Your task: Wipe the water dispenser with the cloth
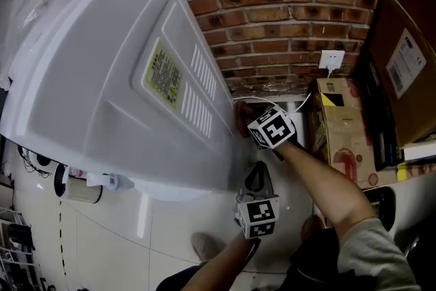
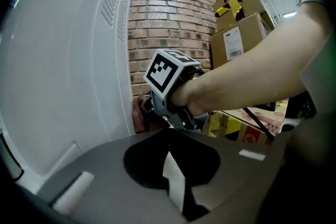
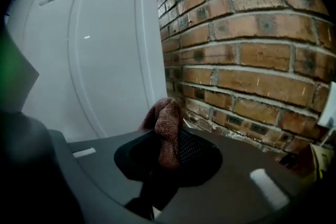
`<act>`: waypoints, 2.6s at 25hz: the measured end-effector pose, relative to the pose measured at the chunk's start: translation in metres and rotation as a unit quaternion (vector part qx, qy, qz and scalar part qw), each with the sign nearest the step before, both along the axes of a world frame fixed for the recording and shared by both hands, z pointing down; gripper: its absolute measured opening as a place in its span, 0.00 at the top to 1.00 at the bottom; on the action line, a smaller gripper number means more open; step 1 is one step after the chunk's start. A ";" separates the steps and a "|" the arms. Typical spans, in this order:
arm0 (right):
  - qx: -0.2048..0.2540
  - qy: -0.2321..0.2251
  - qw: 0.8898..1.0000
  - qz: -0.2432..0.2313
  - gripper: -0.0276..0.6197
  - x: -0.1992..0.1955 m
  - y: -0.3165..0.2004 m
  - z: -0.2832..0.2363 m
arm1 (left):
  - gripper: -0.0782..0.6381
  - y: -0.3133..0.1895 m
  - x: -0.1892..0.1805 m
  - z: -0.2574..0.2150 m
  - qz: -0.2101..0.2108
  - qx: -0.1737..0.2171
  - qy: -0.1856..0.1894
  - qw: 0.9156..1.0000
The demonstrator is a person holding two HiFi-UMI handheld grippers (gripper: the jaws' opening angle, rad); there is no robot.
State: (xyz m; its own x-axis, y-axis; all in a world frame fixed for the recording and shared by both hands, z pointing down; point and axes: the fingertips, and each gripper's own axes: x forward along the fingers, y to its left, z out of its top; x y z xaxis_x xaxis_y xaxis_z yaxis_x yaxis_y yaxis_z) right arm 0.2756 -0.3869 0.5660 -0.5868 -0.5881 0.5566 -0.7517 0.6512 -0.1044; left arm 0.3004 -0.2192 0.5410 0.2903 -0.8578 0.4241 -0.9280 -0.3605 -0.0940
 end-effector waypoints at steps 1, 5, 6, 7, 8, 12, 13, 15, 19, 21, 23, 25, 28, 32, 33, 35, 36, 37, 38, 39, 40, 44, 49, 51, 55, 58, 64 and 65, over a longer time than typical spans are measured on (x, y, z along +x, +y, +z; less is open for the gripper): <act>-0.005 0.000 1.000 0.000 0.83 -0.001 0.000 0.008 | 0.89 -0.001 0.000 0.004 -0.001 -0.003 0.001 1.000; -0.030 0.000 1.000 0.001 0.83 -0.004 0.001 0.046 | 0.89 -0.002 -0.001 0.024 -0.002 -0.015 0.003 1.000; -0.037 0.000 0.999 0.002 0.83 -0.005 0.002 0.055 | 0.89 -0.003 -0.001 0.030 -0.002 -0.019 0.003 1.000; -0.044 -0.001 0.999 0.003 0.83 -0.006 0.002 0.065 | 0.89 -0.003 -0.002 0.036 -0.002 -0.023 0.002 1.000; -0.051 -0.002 0.999 0.004 0.83 -0.007 0.002 0.076 | 0.89 -0.004 -0.003 0.041 -0.002 -0.027 0.002 1.000; -0.087 0.000 0.996 0.010 0.83 -0.009 0.006 0.120 | 0.89 -0.006 -0.007 0.064 0.000 -0.042 0.000 0.999; -0.096 0.004 0.995 0.012 0.83 -0.008 0.007 0.130 | 0.89 -0.007 -0.008 0.068 0.000 -0.045 -0.001 0.999; -0.109 0.012 0.994 0.016 0.83 -0.006 0.007 0.149 | 0.89 -0.009 -0.009 0.076 0.002 -0.048 -0.005 0.999; -0.127 0.014 0.991 0.027 0.83 -0.006 0.008 0.181 | 0.89 -0.009 -0.008 0.089 0.005 -0.055 -0.003 0.998; -0.134 0.017 0.990 0.031 0.83 -0.007 0.008 0.195 | 0.89 -0.007 -0.006 0.097 0.007 -0.062 -0.003 0.998; -0.142 0.020 0.989 0.033 0.83 -0.008 0.007 0.206 | 0.89 -0.006 -0.008 0.103 0.006 -0.067 -0.005 0.998; -0.152 0.017 0.987 0.038 0.83 -0.009 0.009 0.214 | 0.89 -0.005 -0.013 0.106 0.004 -0.072 -0.008 0.997; -0.150 0.002 0.987 0.060 0.83 0.002 0.016 0.210 | 0.89 -0.005 -0.014 0.103 0.007 -0.070 -0.007 0.998; -0.118 -0.019 0.988 0.098 0.83 0.024 0.027 0.181 | 0.89 -0.003 -0.007 0.088 0.019 -0.052 0.006 0.998; -0.108 -0.023 0.988 0.106 0.83 0.030 0.030 0.171 | 0.89 -0.001 -0.004 0.082 0.023 -0.046 0.008 0.999; -0.086 -0.026 0.989 0.119 0.83 0.044 0.036 0.147 | 0.89 0.004 0.002 0.068 0.033 -0.033 0.012 0.999; -0.075 -0.027 0.989 0.124 0.83 0.051 0.039 0.134 | 0.89 0.006 0.005 0.060 0.038 -0.026 0.014 0.999; -0.064 -0.030 0.989 0.130 0.83 0.058 0.044 0.119 | 0.89 0.009 0.007 0.051 0.043 -0.018 0.017 0.999; -0.053 -0.033 0.989 0.135 0.83 0.063 0.049 0.104 | 0.89 0.012 0.007 0.042 0.046 -0.011 0.021 0.999; -0.044 -0.037 0.988 0.140 0.83 0.066 0.055 0.089 | 0.89 0.015 0.005 0.032 0.047 -0.003 0.026 0.999; -0.035 -0.039 0.988 0.145 0.83 0.068 0.061 0.075 | 0.89 0.018 0.002 0.023 0.047 0.003 0.030 0.998; -0.011 -0.023 0.989 0.142 0.83 0.067 0.095 0.028 | 0.89 0.025 -0.015 -0.010 0.044 0.017 0.042 0.998; -0.006 0.019 0.991 0.135 0.83 0.063 0.152 0.009 | 0.89 0.032 -0.025 -0.041 0.045 0.030 0.054 0.997; -0.020 0.033 0.990 0.138 0.83 0.062 0.181 0.021 | 0.89 0.038 -0.026 -0.041 0.043 0.031 0.056 0.997; -0.055 0.033 0.985 0.159 0.83 0.064 0.224 0.063 | 0.89 0.053 -0.026 -0.014 0.043 0.013 0.046 0.998; -0.078 0.033 0.981 0.175 0.83 0.070 0.243 0.104 | 0.89 0.074 -0.019 0.022 0.060 -0.014 0.034 0.998; -0.141 0.057 0.968 0.202 0.83 0.090 0.262 0.202 | 0.89 0.110 -0.023 0.097 0.071 -0.070 0.002 0.995; -0.152 0.061 0.965 0.206 0.83 0.092 0.266 0.217 | 0.89 0.112 -0.026 0.106 0.070 -0.077 -0.004 0.995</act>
State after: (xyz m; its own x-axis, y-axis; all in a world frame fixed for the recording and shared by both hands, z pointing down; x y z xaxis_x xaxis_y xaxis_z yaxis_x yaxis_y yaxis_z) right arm 0.3673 -0.1212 0.7825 -0.2564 -0.5561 0.7906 -0.9593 0.2468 -0.1375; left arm 0.2742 -0.1075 0.6468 0.3996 -0.7339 0.5493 -0.8668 -0.4975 -0.0342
